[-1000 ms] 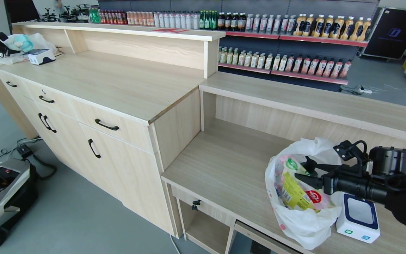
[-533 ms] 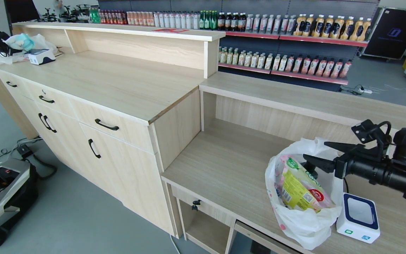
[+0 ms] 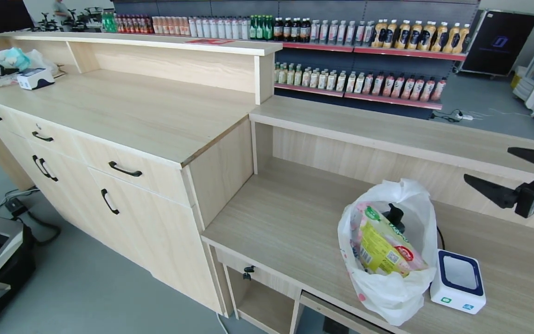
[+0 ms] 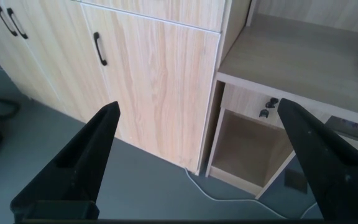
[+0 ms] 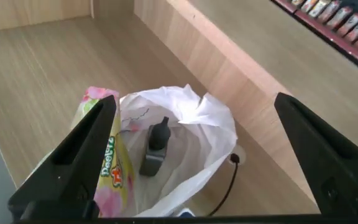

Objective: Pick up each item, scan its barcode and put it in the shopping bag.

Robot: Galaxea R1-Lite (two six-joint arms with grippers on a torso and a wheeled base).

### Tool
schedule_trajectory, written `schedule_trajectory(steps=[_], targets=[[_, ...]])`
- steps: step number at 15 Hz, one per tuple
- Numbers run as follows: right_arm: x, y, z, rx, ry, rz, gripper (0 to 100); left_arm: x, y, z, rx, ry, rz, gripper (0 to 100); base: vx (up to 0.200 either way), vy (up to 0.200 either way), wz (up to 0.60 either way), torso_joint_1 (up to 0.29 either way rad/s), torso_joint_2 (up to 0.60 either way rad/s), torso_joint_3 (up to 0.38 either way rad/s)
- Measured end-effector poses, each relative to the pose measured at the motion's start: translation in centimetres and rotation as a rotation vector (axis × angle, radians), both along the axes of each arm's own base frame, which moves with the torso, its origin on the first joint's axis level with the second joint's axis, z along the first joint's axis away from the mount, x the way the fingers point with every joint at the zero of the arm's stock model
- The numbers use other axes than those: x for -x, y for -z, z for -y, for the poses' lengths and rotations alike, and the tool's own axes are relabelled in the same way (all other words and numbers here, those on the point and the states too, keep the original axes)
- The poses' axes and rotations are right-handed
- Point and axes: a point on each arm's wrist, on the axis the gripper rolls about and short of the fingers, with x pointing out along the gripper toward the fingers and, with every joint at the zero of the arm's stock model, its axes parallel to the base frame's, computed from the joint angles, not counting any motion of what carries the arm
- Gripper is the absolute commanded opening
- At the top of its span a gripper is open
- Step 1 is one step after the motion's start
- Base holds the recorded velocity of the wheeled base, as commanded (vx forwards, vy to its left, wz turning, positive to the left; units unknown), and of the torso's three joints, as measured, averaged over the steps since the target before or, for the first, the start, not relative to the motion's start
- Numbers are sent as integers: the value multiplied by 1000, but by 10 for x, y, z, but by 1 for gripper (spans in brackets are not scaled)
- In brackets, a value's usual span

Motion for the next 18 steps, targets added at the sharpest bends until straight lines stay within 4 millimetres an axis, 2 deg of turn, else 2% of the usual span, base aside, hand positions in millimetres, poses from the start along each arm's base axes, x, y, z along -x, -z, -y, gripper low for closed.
schedule_trajectory(steps=[2, 4, 6, 10, 13, 15, 18], targets=[[2, -28, 3, -13, 30, 39, 100, 0, 0, 0, 0, -1, 0, 100, 0, 0, -600, 7, 0, 2], [7, -48, 10, -33, 111, -7, 100, 0, 0, 0, 0, 0, 1, 100, 0, 0, -600, 5, 0, 2], [17, -57, 16, -80, 240, -105, 100, 0, 0, 0, 0, 0, 0, 100, 0, 0, -600, 2, 2, 2], [42, -73, 13, -130, 376, -103, 100, 0, 0, 0, 0, -1, 0, 100, 0, 0, -600, 1, 1, 0], [63, -59, 9, -169, 455, -124, 100, 0, 0, 0, 0, -1, 0, 100, 0, 0, -400, 2, 2, 2], [84, -29, 0, -230, 474, -192, 100, 0, 0, 0, 0, 0, 0, 100, 0, 0, 0, 0, 0, 0], [133, 26, -24, -282, 503, -261, 100, 0, 0, 0, 0, -1, 0, 100, 0, 0, 0, 0, 0, 0]])
